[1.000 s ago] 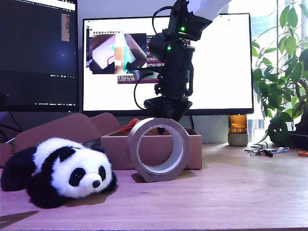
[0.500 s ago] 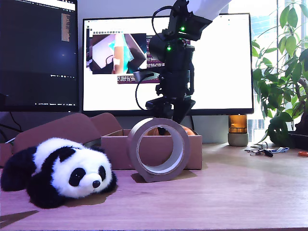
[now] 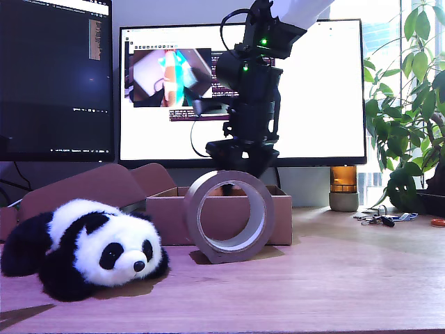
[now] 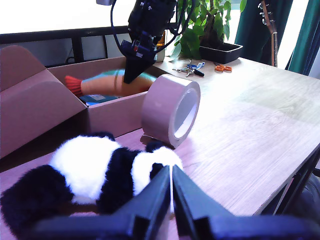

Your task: Pick up the fish toy and place it inside the cardboard box

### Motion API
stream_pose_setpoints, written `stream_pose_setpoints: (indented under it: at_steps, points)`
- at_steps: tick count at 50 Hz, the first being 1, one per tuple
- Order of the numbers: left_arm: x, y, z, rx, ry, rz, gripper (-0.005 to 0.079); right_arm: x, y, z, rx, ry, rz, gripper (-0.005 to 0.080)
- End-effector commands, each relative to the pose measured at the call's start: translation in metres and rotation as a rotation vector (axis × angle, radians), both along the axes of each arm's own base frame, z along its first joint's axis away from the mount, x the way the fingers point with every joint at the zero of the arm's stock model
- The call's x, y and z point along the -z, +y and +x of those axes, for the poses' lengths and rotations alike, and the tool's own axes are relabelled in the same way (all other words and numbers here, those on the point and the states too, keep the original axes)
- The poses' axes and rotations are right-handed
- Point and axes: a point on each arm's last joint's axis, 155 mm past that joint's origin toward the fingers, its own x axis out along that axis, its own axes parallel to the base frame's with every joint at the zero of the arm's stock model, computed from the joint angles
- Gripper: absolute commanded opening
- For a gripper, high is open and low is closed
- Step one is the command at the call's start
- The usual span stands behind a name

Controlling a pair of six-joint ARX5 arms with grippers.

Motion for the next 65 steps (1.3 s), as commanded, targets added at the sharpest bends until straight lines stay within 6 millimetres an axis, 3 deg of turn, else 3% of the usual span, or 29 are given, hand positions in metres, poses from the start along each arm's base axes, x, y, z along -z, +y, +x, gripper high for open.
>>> stream_pose_setpoints:
  at_steps: [1,8,16,23,26,33,35,48,65]
  points:
    - [0.011,0.0,0.0,-0.001,0.018,0.018,-0.0012,-0.02,0.006,0.002,0.015,-0.024,0.048,0.05]
    - [0.011,0.0,0.0,-0.001,0.018,0.018,-0.0012,-0.029,0.006,0.006,0.054,-0.028,0.078,0.05]
    - [0.011,0.0,0.0,-0.001,0.018,0.018,-0.0012,-0.052,0.01,0.013,0.054,-0.07,0.104,0.0497]
    - [0.011,0.0,0.0,-0.001,0.018,0.018,-0.0012,-0.071,0.01,0.01,0.052,-0.077,0.108,0.0448]
    - [0.012,0.0,0.0,-0.002,0.019,0.018,-0.0012,-0.076,0.007,0.006,0.054,-0.064,0.1,0.0374]
    - [0.011,0.0,0.0,-0.002,0.019,0.016,-0.0012,-0.075,0.001,-0.005,0.061,-0.019,0.077,0.0033]
    - [0.011,0.0,0.0,-0.002,0.019,0.016,-0.0012,-0.074,-0.001,-0.007,0.063,-0.009,0.071,-0.0018]
    - [0.012,0.002,0.002,-0.015,0.018,0.02,-0.0012,-0.075,0.011,-0.015,0.07,0.047,0.153,-0.0007]
    - [0.012,0.004,0.004,-0.03,0.018,0.021,-0.0012,-0.088,0.018,-0.001,0.057,-0.012,0.21,-0.0007]
